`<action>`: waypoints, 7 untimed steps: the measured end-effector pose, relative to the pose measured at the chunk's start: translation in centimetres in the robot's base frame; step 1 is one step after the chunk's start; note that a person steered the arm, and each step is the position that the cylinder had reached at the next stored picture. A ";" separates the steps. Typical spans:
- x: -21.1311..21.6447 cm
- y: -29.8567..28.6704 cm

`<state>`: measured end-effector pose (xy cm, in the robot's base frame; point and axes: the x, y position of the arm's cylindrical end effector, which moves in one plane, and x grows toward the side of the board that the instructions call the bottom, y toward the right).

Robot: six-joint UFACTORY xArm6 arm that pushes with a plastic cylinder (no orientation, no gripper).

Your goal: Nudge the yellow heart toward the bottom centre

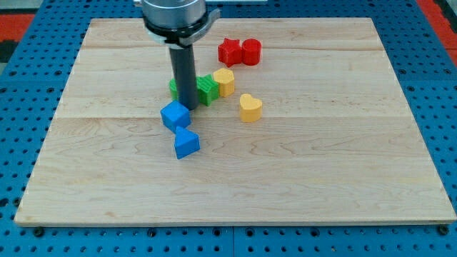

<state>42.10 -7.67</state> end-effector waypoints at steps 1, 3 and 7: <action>-0.1 -2.5; -0.8 -5.2; 1.8 -4.5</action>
<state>43.94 -12.12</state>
